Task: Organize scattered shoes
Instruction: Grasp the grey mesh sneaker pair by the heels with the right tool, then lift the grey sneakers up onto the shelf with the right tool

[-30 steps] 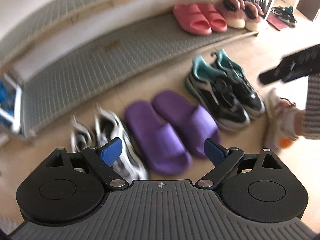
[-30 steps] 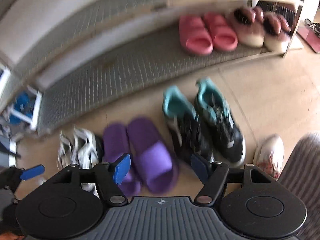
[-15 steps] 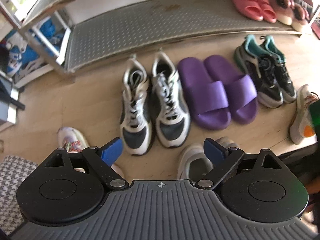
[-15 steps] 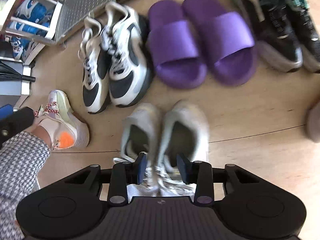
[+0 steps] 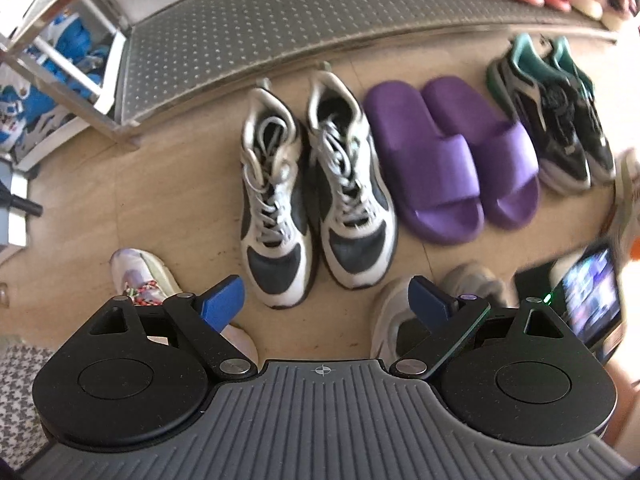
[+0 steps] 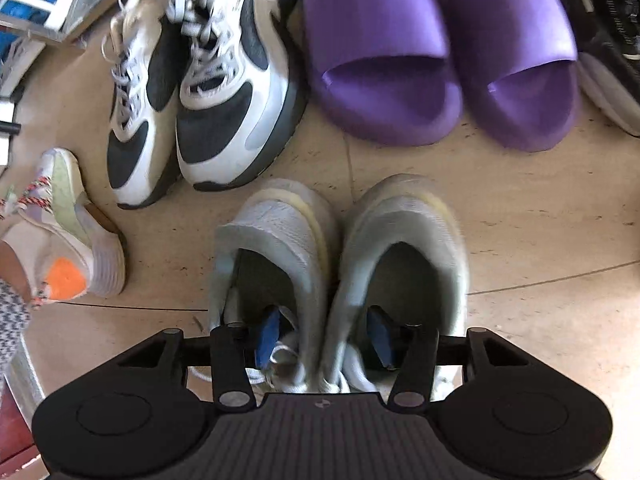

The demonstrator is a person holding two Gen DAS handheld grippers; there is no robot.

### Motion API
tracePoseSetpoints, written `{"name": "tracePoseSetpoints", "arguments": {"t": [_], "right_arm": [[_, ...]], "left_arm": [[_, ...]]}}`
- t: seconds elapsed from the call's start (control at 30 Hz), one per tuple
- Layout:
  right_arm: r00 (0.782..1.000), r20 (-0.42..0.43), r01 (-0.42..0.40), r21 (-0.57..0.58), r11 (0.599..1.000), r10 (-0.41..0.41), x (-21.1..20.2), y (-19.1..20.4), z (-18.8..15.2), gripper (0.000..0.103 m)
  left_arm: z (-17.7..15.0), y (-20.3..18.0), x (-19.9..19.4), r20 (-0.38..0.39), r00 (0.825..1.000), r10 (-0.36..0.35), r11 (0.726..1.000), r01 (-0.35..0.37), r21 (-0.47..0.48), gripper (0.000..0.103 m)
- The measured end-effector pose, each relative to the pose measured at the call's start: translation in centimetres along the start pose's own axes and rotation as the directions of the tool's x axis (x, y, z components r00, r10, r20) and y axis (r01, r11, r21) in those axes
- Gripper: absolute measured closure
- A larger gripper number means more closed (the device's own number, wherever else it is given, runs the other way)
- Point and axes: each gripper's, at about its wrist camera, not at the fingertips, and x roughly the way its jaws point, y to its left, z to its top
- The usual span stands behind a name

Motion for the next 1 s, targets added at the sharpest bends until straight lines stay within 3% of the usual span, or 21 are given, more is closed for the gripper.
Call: {"name": "tracePoseSetpoints", "arguments": {"t": [0.17,0.23,0.3,0.47,0.57,0.67,0.83,0.9,1.0], "right_arm": [[0.997,0.035,0.077,-0.038,0.996,-0.075,2.2,1.1,0.2,0.041],[0.992,0.054,0.118,-0.078,0.99,-0.114,2.3,1.3,0.3,0.063],[0.99,0.069,0.128,-0.142,0.981,-0.119,1.6,1.4,0.0,0.073],[0.988,0.148,0.07,-0.26,0.963,-0.032,-4.0,0.8,-2.2,0.077],[0.971,0.238,0.069,-0.308,0.949,0.006,-9.4,0.0,-3.8,0.079],[0.938,0.346,0.087,-0.313,0.946,0.029,-14.4,-1.2,-4.7,0.079],[0.847,0.531,0.117,-0.242,0.963,0.03,-23.2,-4.6,-4.4,0.079],[0.794,0.608,0.158,-0.216,0.963,0.006,-27.2,-6.1,-3.2,0.079],[0.732,0.68,0.218,-0.178,0.96,-0.04,-31.0,-7.9,-0.8,0.079]], "left_arm": [[1.4,0.4,-0.2,0.03,1.0,-0.004,1.0,0.004,-0.017,0.009],[1.8,0.0,-0.5,0.042,0.999,-0.003,1.0,0.004,-0.006,0.009],[2.1,-0.4,-0.8,0.055,0.998,-0.003,1.0,0.003,0.006,0.009],[3.0,-1.1,-1.7,0.097,0.995,0.019,1.0,-0.021,0.023,0.009],[3.3,-1.5,-3.2,0.175,0.983,0.049,0.998,-0.053,0.022,0.009],[2.9,-2.1,-5.8,0.276,0.96,0.051,0.997,-0.065,0.044,0.01],[2.4,-3.6,-9.6,0.426,0.904,-0.029,0.989,-0.036,0.143,0.01],[3.6,-5.0,-10.3,0.445,0.893,-0.065,0.982,-0.021,0.185,0.01],[5.8,-7.2,-11.2,0.464,0.878,-0.121,0.968,0.002,0.25,0.01]]}}
